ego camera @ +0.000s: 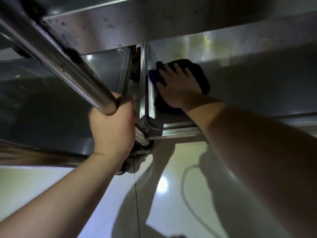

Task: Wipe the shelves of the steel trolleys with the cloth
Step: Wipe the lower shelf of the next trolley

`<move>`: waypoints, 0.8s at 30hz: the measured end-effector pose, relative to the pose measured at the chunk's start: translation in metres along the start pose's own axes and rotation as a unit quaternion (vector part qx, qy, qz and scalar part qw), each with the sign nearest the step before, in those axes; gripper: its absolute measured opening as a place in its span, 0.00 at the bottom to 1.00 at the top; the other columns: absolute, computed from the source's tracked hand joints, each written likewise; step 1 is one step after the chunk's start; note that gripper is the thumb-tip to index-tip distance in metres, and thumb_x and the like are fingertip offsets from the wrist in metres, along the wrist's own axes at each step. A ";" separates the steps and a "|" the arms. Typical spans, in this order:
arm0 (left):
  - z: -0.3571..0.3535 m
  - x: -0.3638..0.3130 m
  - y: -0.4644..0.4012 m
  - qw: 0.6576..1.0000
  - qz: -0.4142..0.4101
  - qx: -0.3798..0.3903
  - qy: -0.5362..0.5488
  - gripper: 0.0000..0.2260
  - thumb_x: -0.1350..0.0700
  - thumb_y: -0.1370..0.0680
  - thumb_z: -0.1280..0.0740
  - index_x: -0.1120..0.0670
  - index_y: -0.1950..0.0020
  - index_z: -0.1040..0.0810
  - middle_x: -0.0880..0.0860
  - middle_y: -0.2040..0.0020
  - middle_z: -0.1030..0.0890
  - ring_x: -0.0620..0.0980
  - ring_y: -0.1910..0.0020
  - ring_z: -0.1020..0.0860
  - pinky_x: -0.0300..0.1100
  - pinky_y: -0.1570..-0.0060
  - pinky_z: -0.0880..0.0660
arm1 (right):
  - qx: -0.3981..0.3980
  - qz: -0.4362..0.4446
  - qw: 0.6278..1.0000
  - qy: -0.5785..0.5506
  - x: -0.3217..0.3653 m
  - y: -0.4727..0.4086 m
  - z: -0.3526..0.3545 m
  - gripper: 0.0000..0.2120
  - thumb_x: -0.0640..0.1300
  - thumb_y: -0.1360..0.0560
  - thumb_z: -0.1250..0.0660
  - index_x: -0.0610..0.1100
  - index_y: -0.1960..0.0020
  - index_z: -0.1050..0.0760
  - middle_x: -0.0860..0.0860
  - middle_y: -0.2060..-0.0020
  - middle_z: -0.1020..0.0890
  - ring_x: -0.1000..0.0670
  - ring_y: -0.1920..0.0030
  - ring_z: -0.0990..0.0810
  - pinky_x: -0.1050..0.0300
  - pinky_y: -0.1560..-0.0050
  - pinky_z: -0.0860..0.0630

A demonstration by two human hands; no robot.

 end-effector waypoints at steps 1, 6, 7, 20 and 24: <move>0.001 0.001 0.000 1.000 -0.001 -0.002 0.002 0.12 0.56 0.29 0.33 0.55 0.70 0.30 0.52 0.73 0.26 0.49 0.70 0.26 0.37 0.67 0.27 | -0.004 -0.029 1.000 0.003 -0.029 0.002 0.008 0.31 0.61 0.16 0.58 0.53 0.15 0.53 0.55 0.16 0.53 0.47 0.17 0.56 0.43 0.19 0.57; -0.001 0.001 0.002 1.000 -0.006 -0.021 0.010 0.11 0.58 0.31 0.34 0.63 0.68 0.31 0.51 0.74 0.27 0.47 0.71 0.27 0.36 0.69 0.29 | -0.016 -0.220 0.975 -0.002 -0.210 0.059 0.050 0.32 0.63 0.16 0.57 0.52 0.15 0.53 0.52 0.16 0.52 0.44 0.17 0.55 0.37 0.20 0.56; -0.002 0.000 0.002 1.000 -0.007 -0.021 0.011 0.10 0.58 0.31 0.35 0.63 0.68 0.31 0.51 0.74 0.27 0.47 0.71 0.27 0.36 0.69 0.29 | -0.020 -0.258 0.966 -0.007 -0.236 0.078 0.054 0.32 0.64 0.17 0.57 0.53 0.15 0.53 0.53 0.16 0.52 0.44 0.17 0.55 0.36 0.20 0.56; -0.006 -0.005 0.004 0.999 -0.005 -0.052 0.016 0.10 0.63 0.29 0.36 0.67 0.67 0.32 0.62 0.73 0.32 0.48 0.72 0.31 0.36 0.70 0.32 | -0.008 -0.090 0.996 0.003 -0.030 0.041 -0.003 0.32 0.62 0.17 0.59 0.53 0.15 0.55 0.54 0.16 0.55 0.44 0.17 0.58 0.40 0.20 0.59; -0.007 -0.010 0.008 0.998 -0.009 -0.048 0.030 0.12 0.64 0.29 0.35 0.71 0.65 0.35 0.72 0.67 0.37 0.52 0.71 0.34 0.38 0.72 0.35 | 0.019 0.037 0.999 0.023 0.052 0.033 -0.028 0.31 0.61 0.16 0.61 0.53 0.16 0.59 0.54 0.16 0.57 0.45 0.17 0.61 0.40 0.21 0.61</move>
Point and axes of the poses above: each hand's wrist, its own y-axis away from the middle knuckle, its own z-axis out of the back of the hand, x = y × z, the point moved 6 cm from there along -y, towards the middle knuckle
